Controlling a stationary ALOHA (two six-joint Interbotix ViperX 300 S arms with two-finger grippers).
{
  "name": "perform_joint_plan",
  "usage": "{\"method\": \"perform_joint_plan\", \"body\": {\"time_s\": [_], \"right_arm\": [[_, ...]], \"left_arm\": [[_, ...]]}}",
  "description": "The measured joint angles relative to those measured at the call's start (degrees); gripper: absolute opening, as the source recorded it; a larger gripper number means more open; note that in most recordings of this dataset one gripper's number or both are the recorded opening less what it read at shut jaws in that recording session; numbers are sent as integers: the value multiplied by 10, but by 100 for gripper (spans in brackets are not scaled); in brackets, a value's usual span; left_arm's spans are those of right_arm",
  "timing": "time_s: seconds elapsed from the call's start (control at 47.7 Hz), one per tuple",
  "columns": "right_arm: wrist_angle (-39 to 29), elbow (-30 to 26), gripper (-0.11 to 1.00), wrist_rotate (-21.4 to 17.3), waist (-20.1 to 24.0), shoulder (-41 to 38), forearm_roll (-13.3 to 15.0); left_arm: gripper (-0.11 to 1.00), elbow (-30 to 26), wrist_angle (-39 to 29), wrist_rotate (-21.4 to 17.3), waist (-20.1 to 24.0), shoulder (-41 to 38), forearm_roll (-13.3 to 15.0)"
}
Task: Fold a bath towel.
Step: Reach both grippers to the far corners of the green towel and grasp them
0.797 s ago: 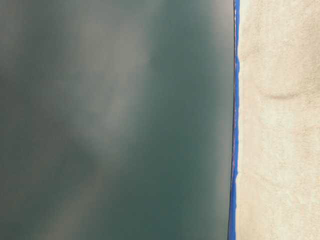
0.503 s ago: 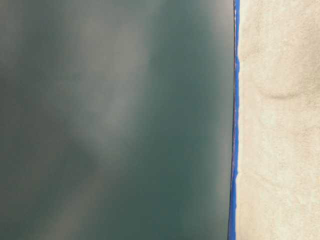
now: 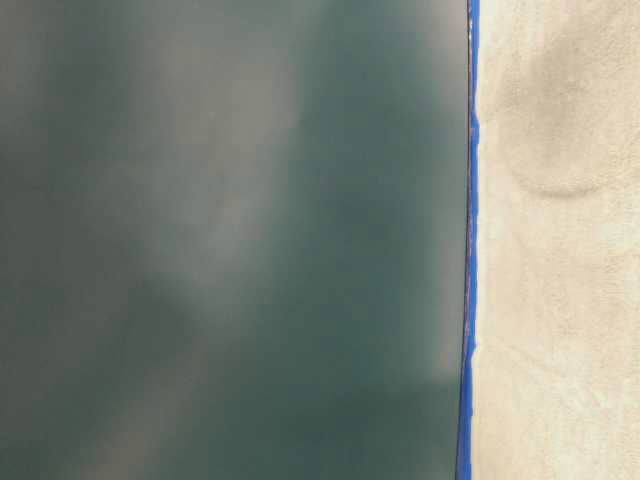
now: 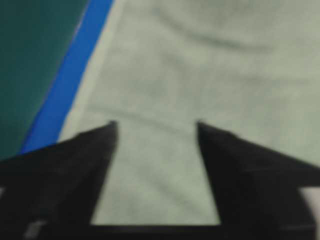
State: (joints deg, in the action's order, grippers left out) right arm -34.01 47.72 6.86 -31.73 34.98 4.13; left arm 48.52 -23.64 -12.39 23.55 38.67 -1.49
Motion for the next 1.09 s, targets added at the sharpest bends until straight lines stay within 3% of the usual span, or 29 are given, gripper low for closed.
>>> {"method": "perform_joint_plan", "body": {"time_s": [0.042, 0.105, 0.189, 0.314, 0.566, 0.881, 1.09], "right_arm": [[-7, -8, 65, 14, -11, -22, 1], [-18, -23, 60, 39, -32, -55, 1], [-30, -50, 59, 72, -62, -109, -2], [-33, -85, 61, 120, -100, -183, -11], [-16, -119, 61, 202, -164, -333, -49], [37, -122, 61, 237, -197, -408, -60], [52, -127, 61, 243, -206, -423, -62]], "left_arm": [[81, -8, -4, -5, 18, -21, 0], [88, -21, -13, -7, 46, -50, -1], [86, -42, -34, -20, 80, -92, -8], [87, -67, -56, -83, 124, -167, -11], [87, -102, -34, -143, 184, -311, -11], [87, -115, 36, -181, 227, -440, -11], [87, -120, 55, -194, 248, -471, -10]]}}
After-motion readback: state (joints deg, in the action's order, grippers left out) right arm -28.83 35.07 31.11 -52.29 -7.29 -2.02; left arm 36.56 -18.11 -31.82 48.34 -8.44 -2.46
